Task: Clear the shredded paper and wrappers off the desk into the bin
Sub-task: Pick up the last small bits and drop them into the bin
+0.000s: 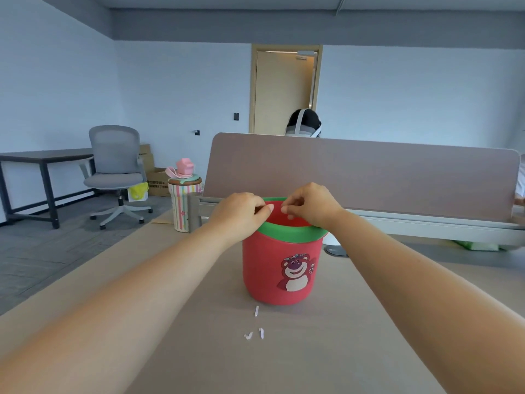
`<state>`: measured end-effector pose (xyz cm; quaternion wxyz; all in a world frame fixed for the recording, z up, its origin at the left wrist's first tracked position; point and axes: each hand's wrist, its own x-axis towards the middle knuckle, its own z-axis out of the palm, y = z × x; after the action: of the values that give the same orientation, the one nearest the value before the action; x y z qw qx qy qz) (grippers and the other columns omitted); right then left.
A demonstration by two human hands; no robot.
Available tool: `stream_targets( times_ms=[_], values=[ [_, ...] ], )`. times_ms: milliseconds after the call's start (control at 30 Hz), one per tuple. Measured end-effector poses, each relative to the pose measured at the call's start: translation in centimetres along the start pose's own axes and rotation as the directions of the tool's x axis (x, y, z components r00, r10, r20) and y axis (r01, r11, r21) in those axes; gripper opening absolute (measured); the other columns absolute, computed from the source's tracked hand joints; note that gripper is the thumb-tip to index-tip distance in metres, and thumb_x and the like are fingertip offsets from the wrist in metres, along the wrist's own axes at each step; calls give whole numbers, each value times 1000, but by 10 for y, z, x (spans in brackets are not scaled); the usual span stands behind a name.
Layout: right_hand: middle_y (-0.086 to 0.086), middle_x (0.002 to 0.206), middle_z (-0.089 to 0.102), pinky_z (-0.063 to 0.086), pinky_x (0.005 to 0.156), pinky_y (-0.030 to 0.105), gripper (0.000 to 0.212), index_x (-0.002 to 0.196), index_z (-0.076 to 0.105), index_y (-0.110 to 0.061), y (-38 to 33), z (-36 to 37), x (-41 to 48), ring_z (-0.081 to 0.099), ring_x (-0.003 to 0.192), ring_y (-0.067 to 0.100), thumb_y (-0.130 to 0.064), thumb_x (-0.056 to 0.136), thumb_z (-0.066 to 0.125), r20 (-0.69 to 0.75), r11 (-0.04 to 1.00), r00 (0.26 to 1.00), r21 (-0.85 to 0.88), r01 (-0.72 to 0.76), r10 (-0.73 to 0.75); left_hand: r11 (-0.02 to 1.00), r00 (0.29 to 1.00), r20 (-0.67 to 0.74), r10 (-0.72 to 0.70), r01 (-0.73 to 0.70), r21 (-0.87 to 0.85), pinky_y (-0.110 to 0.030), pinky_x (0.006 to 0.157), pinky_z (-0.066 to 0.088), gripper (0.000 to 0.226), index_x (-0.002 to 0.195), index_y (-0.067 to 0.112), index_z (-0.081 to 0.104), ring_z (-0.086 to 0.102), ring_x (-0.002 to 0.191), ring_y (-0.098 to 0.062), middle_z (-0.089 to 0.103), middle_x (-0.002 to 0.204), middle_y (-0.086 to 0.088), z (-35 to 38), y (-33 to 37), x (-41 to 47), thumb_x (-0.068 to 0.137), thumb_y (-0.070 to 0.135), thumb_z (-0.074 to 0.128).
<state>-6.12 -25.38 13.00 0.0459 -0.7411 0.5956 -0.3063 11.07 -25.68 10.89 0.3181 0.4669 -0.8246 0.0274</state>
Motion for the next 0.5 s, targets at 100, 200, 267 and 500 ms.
stream_targets(
  times_ms=[100,200,267,500],
  values=[
    [3,97,74,44,78,19,23,107,67,-18,-3,-2,-7,59,83,8,-16,90,52,12,999,1000,-35,14,-13,1000,1000,10,9,-9,-2,-33,74,40,36,95,14,68,57,95,-27,60,95,-7,-1,3,-5,94,38,42],
    [6,104,72,48,92,27,21,105,68,-17,-5,-4,-22,63,98,16,-15,86,59,-83,1000,997,21,8,-6,999,999,-40,20,-21,-30,-32,88,40,33,107,15,66,52,109,-23,59,113,-5,-5,7,-15,94,36,43],
    [7,96,74,50,90,24,17,98,70,-13,-4,-4,-35,65,87,11,-9,83,63,-204,994,979,106,36,-13,997,987,-146,68,-74,-37,-34,94,40,30,106,14,65,49,111,-22,58,114,-3,-6,11,-29,92,34,46],
    [-3,79,68,42,63,3,7,85,69,-15,4,14,-97,60,71,11,-13,80,65,-457,981,887,190,32,60,1000,1000,9,1,-1,-14,-38,91,45,32,110,14,56,53,110,-24,55,115,-5,36,13,-114,89,36,47]
  ],
)
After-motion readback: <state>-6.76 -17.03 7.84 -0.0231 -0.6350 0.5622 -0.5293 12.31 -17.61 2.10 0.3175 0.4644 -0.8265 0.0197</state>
